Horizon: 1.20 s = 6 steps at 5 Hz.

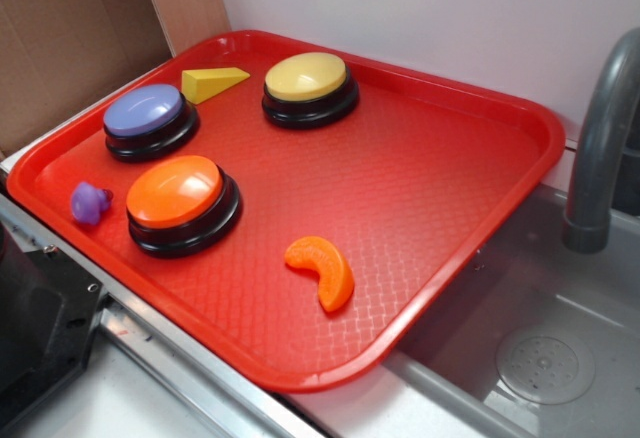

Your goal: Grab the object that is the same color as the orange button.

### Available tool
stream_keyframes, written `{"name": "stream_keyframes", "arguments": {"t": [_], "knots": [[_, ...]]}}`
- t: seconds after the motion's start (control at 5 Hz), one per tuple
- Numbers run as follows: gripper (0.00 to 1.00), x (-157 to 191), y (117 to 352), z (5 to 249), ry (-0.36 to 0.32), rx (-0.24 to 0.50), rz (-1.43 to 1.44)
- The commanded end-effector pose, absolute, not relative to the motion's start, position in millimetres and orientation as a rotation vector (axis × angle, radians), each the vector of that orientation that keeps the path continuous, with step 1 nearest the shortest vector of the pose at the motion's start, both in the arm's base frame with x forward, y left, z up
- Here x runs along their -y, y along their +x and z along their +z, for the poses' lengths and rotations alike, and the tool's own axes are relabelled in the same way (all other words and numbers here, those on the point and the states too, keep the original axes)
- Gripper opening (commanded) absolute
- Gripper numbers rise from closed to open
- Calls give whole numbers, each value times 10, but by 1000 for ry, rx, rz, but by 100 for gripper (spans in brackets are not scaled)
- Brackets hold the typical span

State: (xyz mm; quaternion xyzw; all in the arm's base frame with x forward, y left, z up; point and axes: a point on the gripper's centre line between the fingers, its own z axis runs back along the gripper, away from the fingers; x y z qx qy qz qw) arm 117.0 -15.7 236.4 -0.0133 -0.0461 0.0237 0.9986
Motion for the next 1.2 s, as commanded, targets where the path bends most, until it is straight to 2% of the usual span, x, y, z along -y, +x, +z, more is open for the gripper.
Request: {"name": "stream_keyframes", "arguments": {"t": [0.0,0.2,0.4,0.6,0.8,1.0], "knots": [[100,157,1170,2364,-27,92,47],[100,219,1296,2173,-13,8,233],[100,363,1430,1947,-47,24,329],[100,540,1612,1589,-87,11,469],[100,743,1690,1304,-79,44,629],[100,926,1759,1087,-98,71,672]]}}
